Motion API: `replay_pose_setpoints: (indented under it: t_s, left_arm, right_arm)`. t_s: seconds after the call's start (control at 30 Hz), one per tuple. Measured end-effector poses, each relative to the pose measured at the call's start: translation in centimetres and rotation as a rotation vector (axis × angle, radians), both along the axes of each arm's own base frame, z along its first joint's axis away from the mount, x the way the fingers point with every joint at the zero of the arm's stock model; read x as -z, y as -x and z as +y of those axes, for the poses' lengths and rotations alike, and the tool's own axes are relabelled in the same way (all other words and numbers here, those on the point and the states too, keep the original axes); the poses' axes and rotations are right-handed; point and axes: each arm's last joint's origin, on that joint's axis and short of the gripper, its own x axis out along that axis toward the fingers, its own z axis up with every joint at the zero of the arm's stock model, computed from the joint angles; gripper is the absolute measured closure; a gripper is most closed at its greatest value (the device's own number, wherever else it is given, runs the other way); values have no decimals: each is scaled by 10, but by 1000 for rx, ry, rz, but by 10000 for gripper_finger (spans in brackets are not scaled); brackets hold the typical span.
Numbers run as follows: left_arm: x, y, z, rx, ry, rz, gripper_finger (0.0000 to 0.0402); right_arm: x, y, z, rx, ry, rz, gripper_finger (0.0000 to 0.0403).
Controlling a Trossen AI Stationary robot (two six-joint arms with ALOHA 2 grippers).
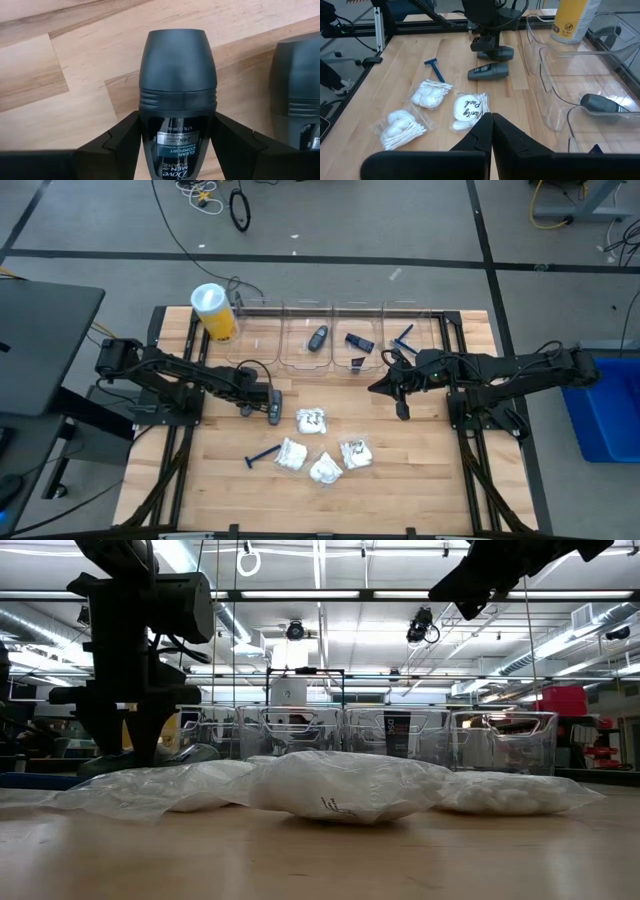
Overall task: Pick & Place Travel size toiletries
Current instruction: Put the black deodorant into the middle left transparent bin
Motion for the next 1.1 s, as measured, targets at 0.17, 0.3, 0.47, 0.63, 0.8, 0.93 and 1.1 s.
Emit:
replay_pose_setpoints:
  t_s: [0.17,0.3,0.47,0.63,0.8,0.93,1.1]
  left_arm:
    - [0,0,0,1,4,0,183]
    - [-9,-3,-1,23,28,-20,186]
    - [-28,-8,-2,40,57,-67,184]
    - [-44,-15,-2,83,54,-75,187]
    - [-51,-20,-2,93,46,-103,184]
    - [-56,-23,-2,109,42,-120,186]
    - [-77,-34,-3,154,31,-187,185]
  right_arm:
    - [0,0,0,0,0,0,392]
    - [0,0,0,0,0,0,392]
    - [0,0,0,0,0,-2,393]
    - [0,0,0,-1,0,0,392]
    - [0,0,0,0,0,0,393]
    - [0,0,0,-1,0,-1,392]
    - [0,0,0,-1,0,-1,393]
